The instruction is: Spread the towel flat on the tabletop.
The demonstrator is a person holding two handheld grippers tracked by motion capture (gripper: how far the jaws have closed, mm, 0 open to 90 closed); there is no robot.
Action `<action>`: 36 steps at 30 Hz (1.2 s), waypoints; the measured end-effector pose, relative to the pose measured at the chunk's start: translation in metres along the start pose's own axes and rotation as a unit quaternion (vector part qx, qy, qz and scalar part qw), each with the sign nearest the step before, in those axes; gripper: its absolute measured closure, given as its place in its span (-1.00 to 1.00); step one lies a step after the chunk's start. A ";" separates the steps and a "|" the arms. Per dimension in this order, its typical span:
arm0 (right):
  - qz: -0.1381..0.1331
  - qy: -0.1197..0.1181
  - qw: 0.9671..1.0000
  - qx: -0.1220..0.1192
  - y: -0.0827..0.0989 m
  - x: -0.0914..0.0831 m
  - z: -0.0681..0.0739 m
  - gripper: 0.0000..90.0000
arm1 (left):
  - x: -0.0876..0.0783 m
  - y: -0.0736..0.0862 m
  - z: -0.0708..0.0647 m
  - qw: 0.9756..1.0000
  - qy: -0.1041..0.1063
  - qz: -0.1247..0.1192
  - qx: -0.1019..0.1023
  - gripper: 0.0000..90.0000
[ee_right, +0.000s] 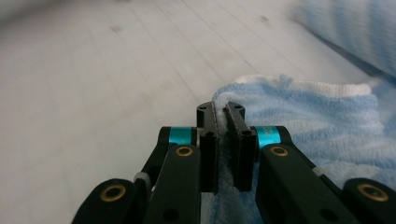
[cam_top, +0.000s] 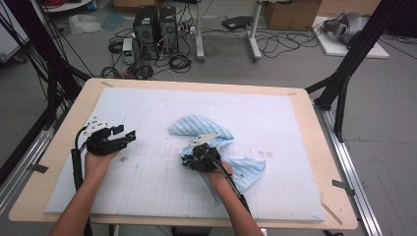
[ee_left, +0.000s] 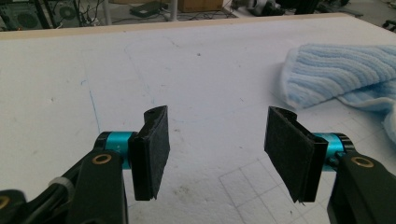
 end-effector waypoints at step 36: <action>-0.098 0.165 0.980 0.058 0.058 -0.149 -0.074 0.16 | 0.001 0.006 -0.028 0.999 0.051 -0.015 0.008 -0.27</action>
Point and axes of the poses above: each handheld gripper's, and its own axes: x roughly forward along the jaws, y roughly out of its underside, z roughly to its left, the point moved 3 cm from there along x, roughly forward along the jaws
